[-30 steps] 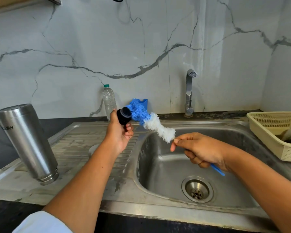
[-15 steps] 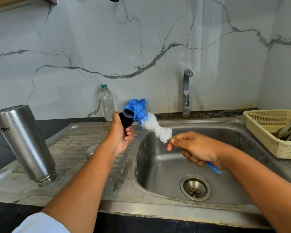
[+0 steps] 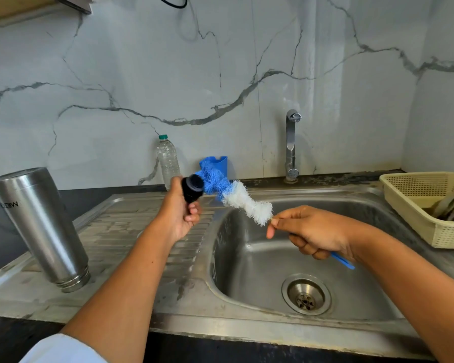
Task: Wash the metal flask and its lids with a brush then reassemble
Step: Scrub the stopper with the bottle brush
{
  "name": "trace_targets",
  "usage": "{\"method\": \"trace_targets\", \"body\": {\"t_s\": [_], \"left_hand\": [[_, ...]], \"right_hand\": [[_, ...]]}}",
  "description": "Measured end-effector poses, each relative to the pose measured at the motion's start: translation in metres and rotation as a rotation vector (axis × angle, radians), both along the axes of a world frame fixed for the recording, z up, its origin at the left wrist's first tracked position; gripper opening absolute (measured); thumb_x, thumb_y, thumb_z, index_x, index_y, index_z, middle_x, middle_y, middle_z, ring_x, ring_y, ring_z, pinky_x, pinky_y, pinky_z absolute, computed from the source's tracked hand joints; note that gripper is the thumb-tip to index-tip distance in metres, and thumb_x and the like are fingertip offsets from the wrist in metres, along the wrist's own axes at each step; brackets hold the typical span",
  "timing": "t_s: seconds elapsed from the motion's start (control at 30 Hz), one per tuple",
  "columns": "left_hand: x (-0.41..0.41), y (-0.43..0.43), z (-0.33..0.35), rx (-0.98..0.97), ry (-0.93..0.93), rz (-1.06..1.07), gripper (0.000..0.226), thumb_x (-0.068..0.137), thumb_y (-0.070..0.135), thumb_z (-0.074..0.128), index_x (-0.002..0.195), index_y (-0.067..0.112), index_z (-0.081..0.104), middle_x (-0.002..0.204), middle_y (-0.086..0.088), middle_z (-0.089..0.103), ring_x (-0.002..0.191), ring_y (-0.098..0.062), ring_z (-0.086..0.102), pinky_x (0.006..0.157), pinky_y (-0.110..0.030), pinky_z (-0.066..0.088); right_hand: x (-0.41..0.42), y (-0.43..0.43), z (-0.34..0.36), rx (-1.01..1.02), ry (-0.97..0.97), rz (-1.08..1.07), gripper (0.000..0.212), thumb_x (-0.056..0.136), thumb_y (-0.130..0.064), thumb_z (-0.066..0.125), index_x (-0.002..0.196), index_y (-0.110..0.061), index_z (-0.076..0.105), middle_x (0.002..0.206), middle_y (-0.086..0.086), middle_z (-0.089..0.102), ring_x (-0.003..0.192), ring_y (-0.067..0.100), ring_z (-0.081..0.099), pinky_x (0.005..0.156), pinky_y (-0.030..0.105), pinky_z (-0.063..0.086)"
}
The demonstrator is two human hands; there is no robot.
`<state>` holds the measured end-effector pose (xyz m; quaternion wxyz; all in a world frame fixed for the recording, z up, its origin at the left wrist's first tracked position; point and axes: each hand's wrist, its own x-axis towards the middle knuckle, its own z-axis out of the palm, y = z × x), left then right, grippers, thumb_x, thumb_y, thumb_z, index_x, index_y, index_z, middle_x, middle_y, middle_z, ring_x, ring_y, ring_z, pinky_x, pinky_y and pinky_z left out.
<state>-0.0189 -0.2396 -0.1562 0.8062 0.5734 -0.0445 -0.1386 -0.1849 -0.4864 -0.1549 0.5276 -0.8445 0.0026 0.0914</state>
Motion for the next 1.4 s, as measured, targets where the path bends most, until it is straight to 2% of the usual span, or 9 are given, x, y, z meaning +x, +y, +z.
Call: {"method": "trace_targets", "body": {"t_s": [0.07,0.2,0.4,0.6,0.7,0.83,1.1,1.23,1.4], "left_hand": [[-0.003,-0.005,-0.002,0.064,-0.008,-0.050,0.045,0.104,0.054,0.034,0.091,0.014,0.051,0.056,0.003,0.032,0.043,-0.008,0.029,0.030,-0.018,0.020],[0.001,0.001,0.005,-0.064,-0.016,0.063,0.048,0.103,0.055,0.033,0.089,0.014,0.052,0.056,0.003,0.031,0.044,-0.008,0.028,0.033,-0.019,0.020],[-0.006,-0.012,-0.003,0.124,-0.075,-0.005,0.042,0.105,0.054,0.034,0.095,0.017,0.051,0.057,0.004,0.034,0.048,-0.008,0.030,0.034,-0.018,0.021],[0.003,-0.002,0.001,-0.083,-0.042,0.171,0.046,0.105,0.055,0.035,0.100,0.013,0.054,0.061,0.001,0.039,0.050,-0.009,0.036,0.039,-0.019,0.026],[0.003,0.000,0.000,-0.159,-0.003,0.201,0.051,0.105,0.058,0.038,0.106,0.011,0.059,0.065,-0.002,0.049,0.054,-0.010,0.043,0.043,-0.020,0.034],[0.004,-0.002,0.000,-0.202,0.023,0.222,0.059,0.103,0.063,0.040,0.113,0.009,0.061,0.072,-0.004,0.054,0.058,-0.010,0.047,0.049,-0.021,0.040],[-0.004,-0.014,0.002,-0.136,0.012,0.108,0.054,0.103,0.063,0.041,0.105,0.012,0.060,0.067,-0.002,0.048,0.055,-0.010,0.040,0.042,-0.020,0.033],[0.002,-0.007,0.004,-0.256,0.044,0.190,0.051,0.105,0.058,0.041,0.106,0.011,0.058,0.063,-0.001,0.050,0.050,-0.009,0.042,0.041,-0.019,0.031],[-0.002,-0.010,-0.003,-0.052,0.021,0.066,0.054,0.105,0.061,0.037,0.110,0.011,0.058,0.063,-0.001,0.047,0.050,-0.009,0.038,0.038,-0.020,0.029]], "right_hand": [[0.000,0.001,-0.001,0.014,0.000,-0.016,0.031,0.107,-0.037,0.047,0.104,-0.020,0.073,0.056,-0.003,0.034,0.045,0.011,0.022,0.040,0.022,0.016],[-0.001,-0.004,0.003,0.055,-0.004,-0.012,0.031,0.106,-0.038,0.048,0.106,-0.019,0.073,0.054,-0.004,0.031,0.046,0.011,0.020,0.040,0.022,0.015],[0.004,0.007,-0.004,0.039,-0.019,-0.054,0.032,0.108,-0.038,0.046,0.104,-0.018,0.072,0.055,-0.003,0.032,0.046,0.011,0.020,0.041,0.022,0.016],[0.002,0.003,0.000,-0.010,-0.095,-0.089,0.032,0.107,-0.040,0.047,0.102,-0.024,0.074,0.059,-0.002,0.031,0.049,0.011,0.021,0.045,0.026,0.016],[0.004,0.007,-0.004,-0.096,-0.150,-0.111,0.034,0.107,-0.043,0.045,0.098,-0.031,0.075,0.066,-0.003,0.040,0.050,0.009,0.025,0.045,0.023,0.020],[0.008,0.012,-0.008,-0.097,-0.162,-0.121,0.035,0.108,-0.044,0.041,0.099,-0.033,0.074,0.070,-0.003,0.046,0.045,0.003,0.032,0.046,0.022,0.023],[0.009,0.016,-0.011,-0.111,-0.224,-0.105,0.030,0.107,-0.038,0.045,0.099,-0.035,0.074,0.064,-0.004,0.038,0.047,0.008,0.026,0.043,0.023,0.022],[0.005,0.015,-0.010,-0.133,-0.209,-0.048,0.029,0.107,-0.038,0.047,0.099,-0.036,0.074,0.060,-0.006,0.038,0.046,0.008,0.026,0.043,0.022,0.023],[0.010,0.021,-0.011,-0.125,-0.227,-0.079,0.028,0.107,-0.037,0.047,0.100,-0.035,0.074,0.061,-0.005,0.038,0.047,0.009,0.026,0.043,0.023,0.023]]}}
